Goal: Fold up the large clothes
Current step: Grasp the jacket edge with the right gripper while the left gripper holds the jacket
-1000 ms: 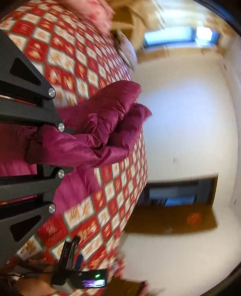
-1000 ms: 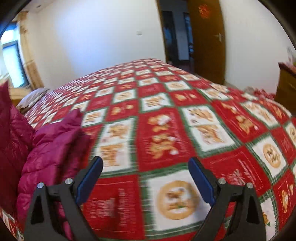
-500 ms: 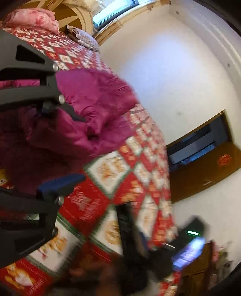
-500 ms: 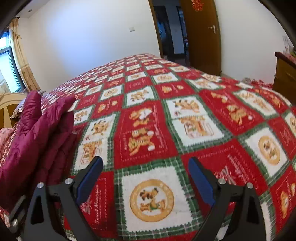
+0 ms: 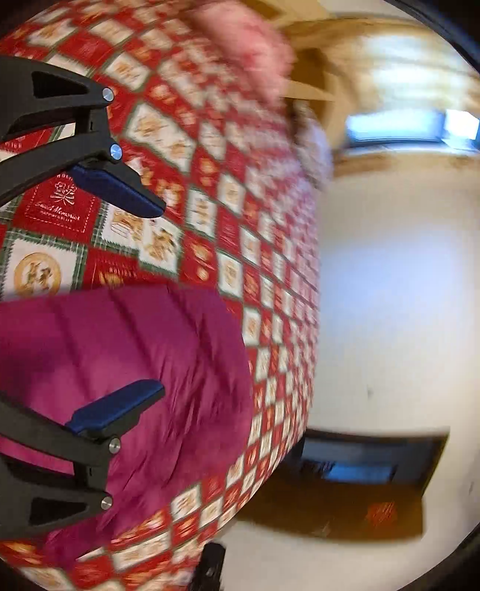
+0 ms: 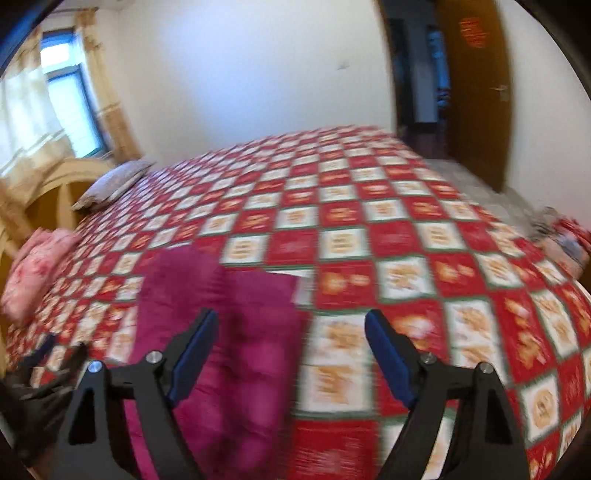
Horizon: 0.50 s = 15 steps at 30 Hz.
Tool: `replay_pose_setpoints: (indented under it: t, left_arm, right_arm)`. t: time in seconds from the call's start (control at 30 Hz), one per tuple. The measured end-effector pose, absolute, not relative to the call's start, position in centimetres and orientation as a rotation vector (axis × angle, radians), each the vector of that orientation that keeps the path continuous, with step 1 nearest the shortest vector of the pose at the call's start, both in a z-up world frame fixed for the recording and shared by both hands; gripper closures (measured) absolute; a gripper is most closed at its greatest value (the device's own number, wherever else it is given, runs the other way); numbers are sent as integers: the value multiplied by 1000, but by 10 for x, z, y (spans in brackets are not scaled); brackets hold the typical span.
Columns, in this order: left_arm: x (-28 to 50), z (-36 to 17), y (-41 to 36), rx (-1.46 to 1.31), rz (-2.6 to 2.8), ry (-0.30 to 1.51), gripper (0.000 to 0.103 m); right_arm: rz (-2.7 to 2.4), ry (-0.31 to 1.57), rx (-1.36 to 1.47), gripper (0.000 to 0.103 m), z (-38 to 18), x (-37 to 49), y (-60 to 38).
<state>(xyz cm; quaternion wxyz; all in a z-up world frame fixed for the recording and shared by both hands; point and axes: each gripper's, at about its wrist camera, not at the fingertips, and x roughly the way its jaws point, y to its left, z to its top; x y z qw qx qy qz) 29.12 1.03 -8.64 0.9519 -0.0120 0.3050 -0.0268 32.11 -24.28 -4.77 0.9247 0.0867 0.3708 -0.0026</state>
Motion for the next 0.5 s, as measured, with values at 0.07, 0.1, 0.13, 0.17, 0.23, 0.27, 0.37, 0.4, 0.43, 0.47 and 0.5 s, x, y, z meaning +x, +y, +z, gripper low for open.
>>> replay_pose_setpoints:
  t: [0.07,0.1,0.13,0.17,0.23,0.27,0.37,0.4,0.43,0.47,0.5]
  left_arm:
    - [310,-98,23,-52,-13,658,14]
    - [318,-103,24,-54,-8,669,14]
    - [325,-109,24,-49,-5,678,14]
    - [330,-114,21,-41,2,682,14]
    - [339,-125,14,-36,-12,685,14]
    - [344,-127,13,-37,-22,685,14]
    - [348,-134,-2,-41,-59,680,14]
    - [349,-134,-7,-34,-68,677,14]
    - [349,-136,-16,-15,-77,675,14]
    - [348,-134,-22,-2,-81,671,14]
    - [346,-134,-30,26,-89,660,14]
  right_arm:
    - [10,801,171,19,-52,345,-221]
    - [11,826,176,21,-59,357,-213]
    - [10,852,192,23,-68,367,-207]
    - [12,874,203,28,-77,373,-203]
    - [4,926,163,41,-100,382,-190]
    - [3,937,159,51,-105,381,-189]
    - [19,963,142,82,-129,370,-193]
    - [19,953,148,87,-129,366,-197]
    - [20,940,162,88,-132,359,-204]
    - [19,931,182,88,-135,350,-210]
    - [17,929,193,88,-136,348,-215]
